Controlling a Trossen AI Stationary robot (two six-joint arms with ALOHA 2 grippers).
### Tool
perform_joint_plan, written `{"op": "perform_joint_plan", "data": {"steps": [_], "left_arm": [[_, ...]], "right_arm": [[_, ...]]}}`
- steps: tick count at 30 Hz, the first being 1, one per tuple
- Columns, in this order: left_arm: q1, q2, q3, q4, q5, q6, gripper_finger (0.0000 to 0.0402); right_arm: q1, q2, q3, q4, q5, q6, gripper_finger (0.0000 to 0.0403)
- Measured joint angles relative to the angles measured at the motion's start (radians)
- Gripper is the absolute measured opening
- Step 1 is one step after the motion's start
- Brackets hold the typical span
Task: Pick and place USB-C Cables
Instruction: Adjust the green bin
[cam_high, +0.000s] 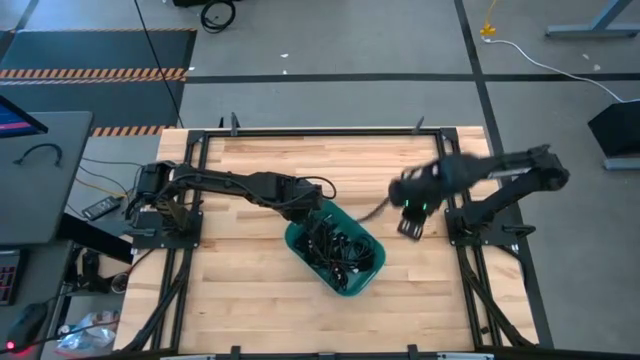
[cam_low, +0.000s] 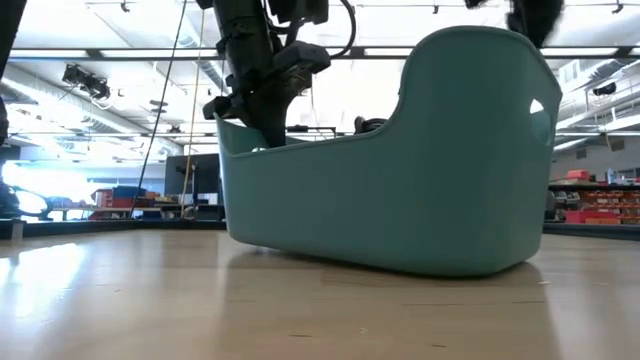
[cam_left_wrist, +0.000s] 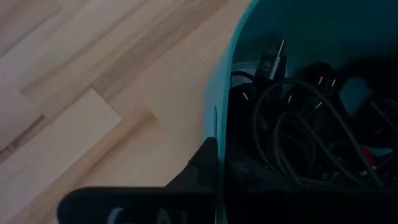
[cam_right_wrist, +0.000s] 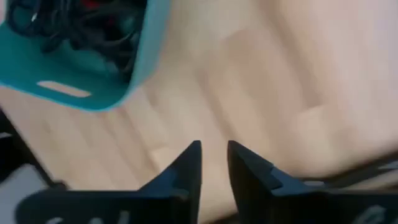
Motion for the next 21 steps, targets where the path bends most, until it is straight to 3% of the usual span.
{"op": "perform_joint_plan", "data": {"steps": [4, 9, 15, 21], "left_arm": [[0.0, 0.0, 0.001, 0.0, 0.0, 0.0, 0.0005], [0.0, 0.0, 0.001, 0.001, 0.003, 0.007, 0.0006], [0.0, 0.0, 0.001, 0.011, 0.008, 0.012, 0.0006], [0.0, -0.001, 0.002, 0.018, 0.012, 0.012, 0.0006]], "right_arm": [[0.102, -0.046, -0.228, 0.331, -0.074, 0.2, 0.0124], [0.139, -0.022, -0.346, 0.617, -0.16, 0.337, 0.0174], [0.14, 0.0, -0.36, 0.622, -0.184, 0.375, 0.0201], [0.138, 0.013, -0.36, 0.62, -0.079, 0.386, 0.0199]]}}
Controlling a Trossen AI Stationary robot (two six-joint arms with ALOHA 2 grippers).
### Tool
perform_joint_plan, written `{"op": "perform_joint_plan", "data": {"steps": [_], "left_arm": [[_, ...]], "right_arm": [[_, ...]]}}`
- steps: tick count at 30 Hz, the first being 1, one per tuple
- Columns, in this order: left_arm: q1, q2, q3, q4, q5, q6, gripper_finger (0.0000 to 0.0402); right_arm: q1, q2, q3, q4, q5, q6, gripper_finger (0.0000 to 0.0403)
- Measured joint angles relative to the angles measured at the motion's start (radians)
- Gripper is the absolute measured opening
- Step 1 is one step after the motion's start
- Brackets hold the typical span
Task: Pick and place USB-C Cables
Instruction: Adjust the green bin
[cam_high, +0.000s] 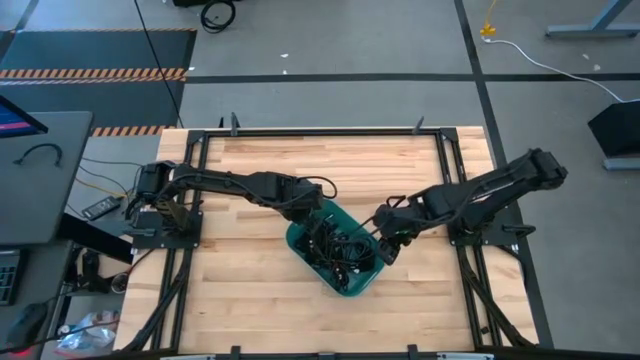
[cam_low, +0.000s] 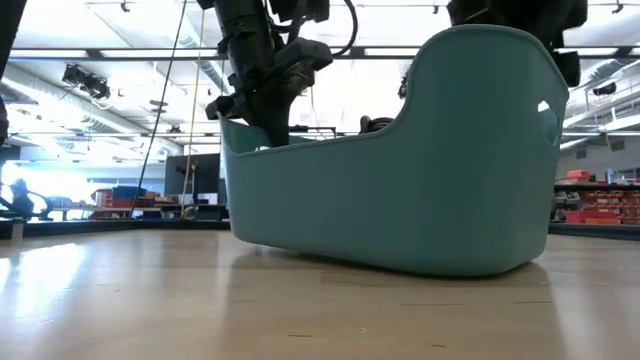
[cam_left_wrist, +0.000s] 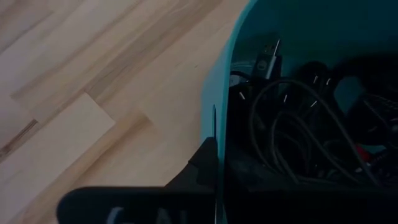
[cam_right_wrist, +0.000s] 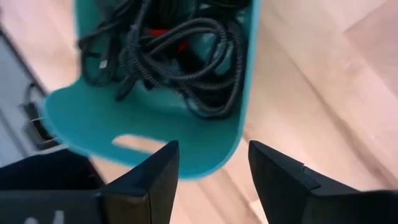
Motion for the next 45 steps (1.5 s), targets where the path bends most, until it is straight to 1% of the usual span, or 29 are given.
{"op": "perform_joint_plan", "data": {"steps": [3, 9, 13, 15, 17, 21, 22, 27, 30, 33, 35, 40, 45], "left_arm": [[0.0, 0.0, 0.0, 0.002, 0.0, 0.0, 0.0006], [0.0, -0.001, 0.0, 0.003, 0.001, 0.0, 0.0006], [0.0, -0.001, 0.0, 0.004, 0.013, 0.0, 0.0007], [0.0, -0.002, 0.002, 0.007, 0.016, 0.0, 0.0007], [-0.001, -0.002, 0.002, 0.007, 0.023, 0.0, 0.0007], [-0.002, -0.002, 0.002, -0.001, 0.048, -0.003, 0.0007], [-0.003, -0.002, 0.002, -0.006, 0.05, -0.003, 0.0007], [-0.003, -0.002, 0.002, -0.003, 0.038, -0.008, 0.0007], [-0.005, -0.003, 0.002, -0.002, 0.033, -0.009, 0.0007], [-0.006, -0.003, 0.002, -0.004, 0.035, -0.031, 0.0007], [-0.006, -0.003, 0.002, -0.007, 0.054, -0.041, 0.0007], [-0.018, -0.006, 0.0, -0.044, 0.072, -0.065, 0.0007], [-0.026, -0.049, -0.001, -0.06, 0.057, -0.057, 0.0007]], "right_arm": [[0.0, 0.032, 0.0, -0.012, 0.009, -0.016, 0.0199], [0.001, 0.107, 0.0, -0.014, -0.005, -0.071, 0.0198], [0.001, 0.162, 0.001, -0.019, -0.007, -0.109, 0.0186], [0.001, 0.186, 0.002, -0.019, -0.021, -0.137, 0.0166], [0.001, 0.204, 0.002, -0.019, -0.029, -0.167, 0.0131], [-0.001, 0.214, 0.002, -0.037, 0.011, -0.204, 0.0033], [-0.002, 0.213, 0.002, -0.037, 0.027, -0.21, 0.0019], [-0.022, 0.192, 0.019, -0.085, 0.113, -0.241, 0.0008], [-0.053, 0.174, 0.055, -0.162, 0.171, -0.281, 0.0006], [-0.102, 0.168, 0.097, -0.236, 0.219, -0.352, 0.0004], [-0.137, 0.168, 0.126, -0.268, 0.25, -0.424, 0.0003], [-0.248, 0.168, 0.166, -0.26, 0.264, -0.61, 0.0002], [-0.357, 0.167, 0.167, -0.181, 0.262, -0.748, 0.0002]]}}
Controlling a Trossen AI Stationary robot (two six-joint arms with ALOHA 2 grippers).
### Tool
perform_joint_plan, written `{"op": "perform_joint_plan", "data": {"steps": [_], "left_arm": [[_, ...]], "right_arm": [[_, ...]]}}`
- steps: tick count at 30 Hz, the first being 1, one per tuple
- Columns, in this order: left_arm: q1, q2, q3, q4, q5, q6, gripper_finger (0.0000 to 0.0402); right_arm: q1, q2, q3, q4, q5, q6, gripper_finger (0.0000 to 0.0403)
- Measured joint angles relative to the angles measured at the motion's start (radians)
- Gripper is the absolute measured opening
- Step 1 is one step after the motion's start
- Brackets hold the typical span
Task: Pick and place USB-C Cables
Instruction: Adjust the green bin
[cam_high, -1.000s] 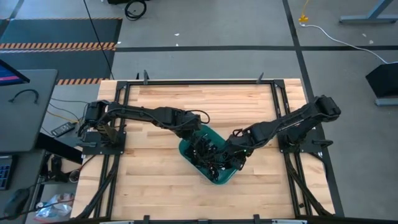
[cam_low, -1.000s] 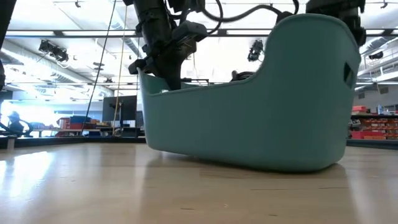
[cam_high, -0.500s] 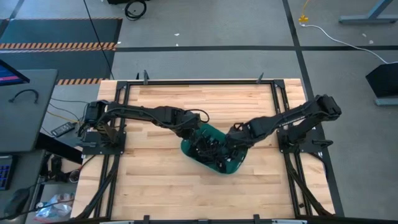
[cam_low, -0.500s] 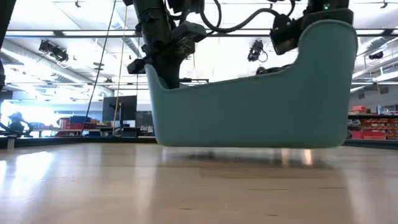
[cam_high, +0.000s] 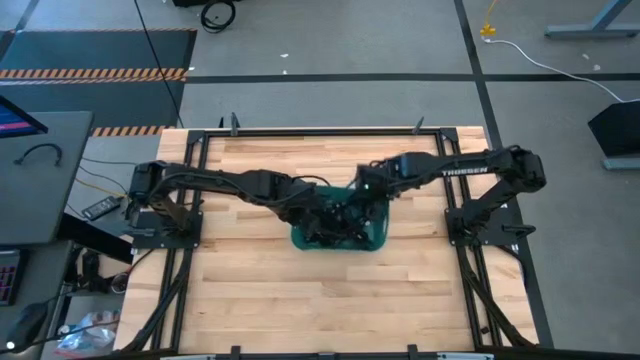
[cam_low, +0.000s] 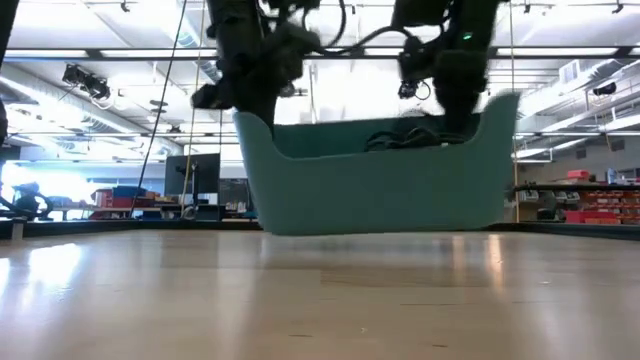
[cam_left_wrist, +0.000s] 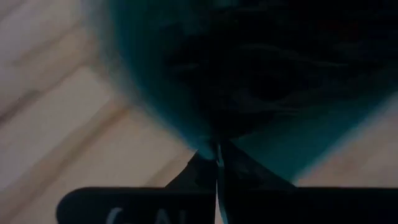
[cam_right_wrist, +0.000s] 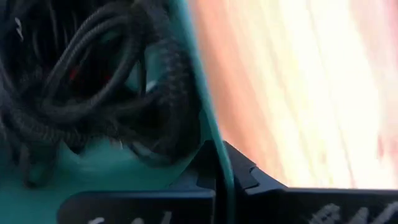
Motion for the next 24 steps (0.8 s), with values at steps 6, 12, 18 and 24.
{"op": "perform_joint_plan", "data": {"steps": [6, 12, 18, 24], "left_arm": [[0.001, -0.084, 0.002, -0.021, -0.023, -0.023, 0.0007], [0.003, -0.095, 0.002, -0.088, -0.063, -0.044, 0.0007], [0.013, -0.073, 0.003, -0.077, -0.063, -0.044, 0.0007], [0.021, -0.05, 0.002, -0.057, -0.05, -0.04, 0.0007]], "right_arm": [[-0.09, 0.0, 0.003, 0.168, -0.047, -0.099, 0.0002], [-0.109, 0.0, 0.003, 0.175, -0.097, -0.098, 0.0002], [-0.104, 0.001, 0.002, 0.151, -0.111, -0.09, 0.0002], [-0.119, 0.01, -0.013, 0.168, -0.11, -0.104, 0.0002]]}}
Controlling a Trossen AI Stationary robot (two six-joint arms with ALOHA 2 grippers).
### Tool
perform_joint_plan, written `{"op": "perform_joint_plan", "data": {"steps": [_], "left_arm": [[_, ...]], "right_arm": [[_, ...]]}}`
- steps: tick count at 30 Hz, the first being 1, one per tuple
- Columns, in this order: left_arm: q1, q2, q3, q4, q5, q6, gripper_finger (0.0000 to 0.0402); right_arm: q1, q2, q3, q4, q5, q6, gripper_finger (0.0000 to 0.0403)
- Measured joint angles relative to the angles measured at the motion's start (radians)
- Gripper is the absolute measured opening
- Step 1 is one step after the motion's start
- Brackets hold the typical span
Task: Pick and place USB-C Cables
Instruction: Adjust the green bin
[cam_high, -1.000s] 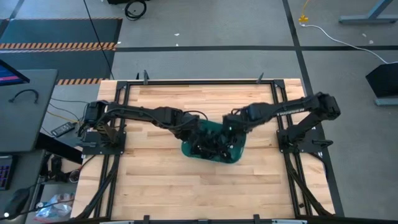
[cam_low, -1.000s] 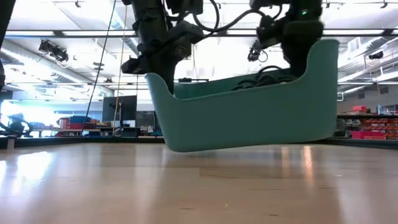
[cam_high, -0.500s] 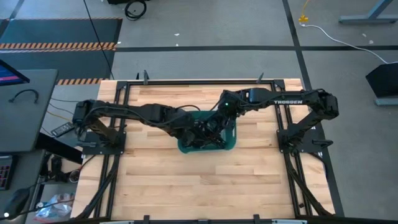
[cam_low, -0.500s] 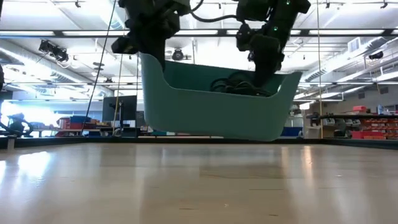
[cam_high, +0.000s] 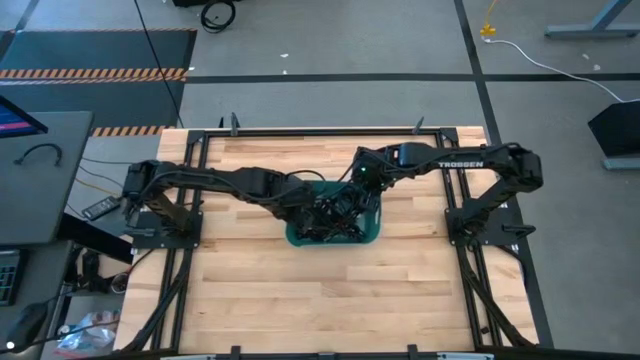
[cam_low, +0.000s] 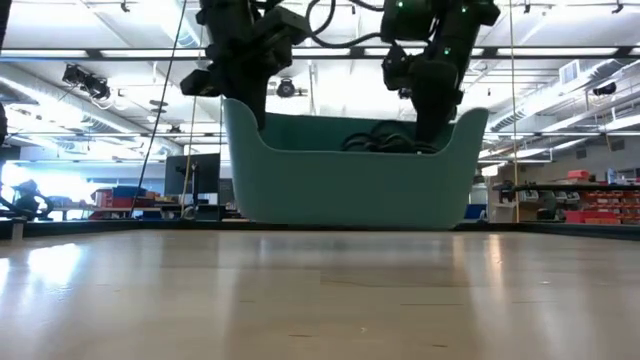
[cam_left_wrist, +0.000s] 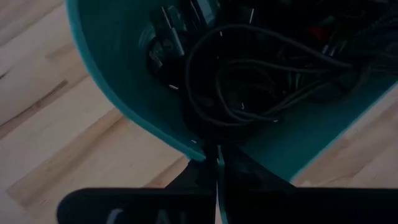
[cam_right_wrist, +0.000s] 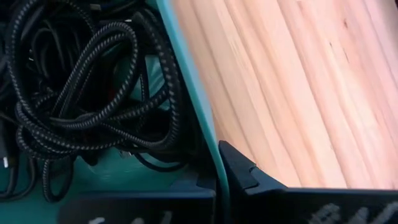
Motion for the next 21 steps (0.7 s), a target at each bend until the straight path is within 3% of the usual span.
{"op": "perform_joint_plan", "data": {"steps": [21], "left_arm": [[0.039, 0.099, -0.008, 0.011, 0.024, 0.053, 0.0007]], "right_arm": [[0.0, 0.089, -0.025, 0.049, -0.013, -0.044, 0.0002]]}}
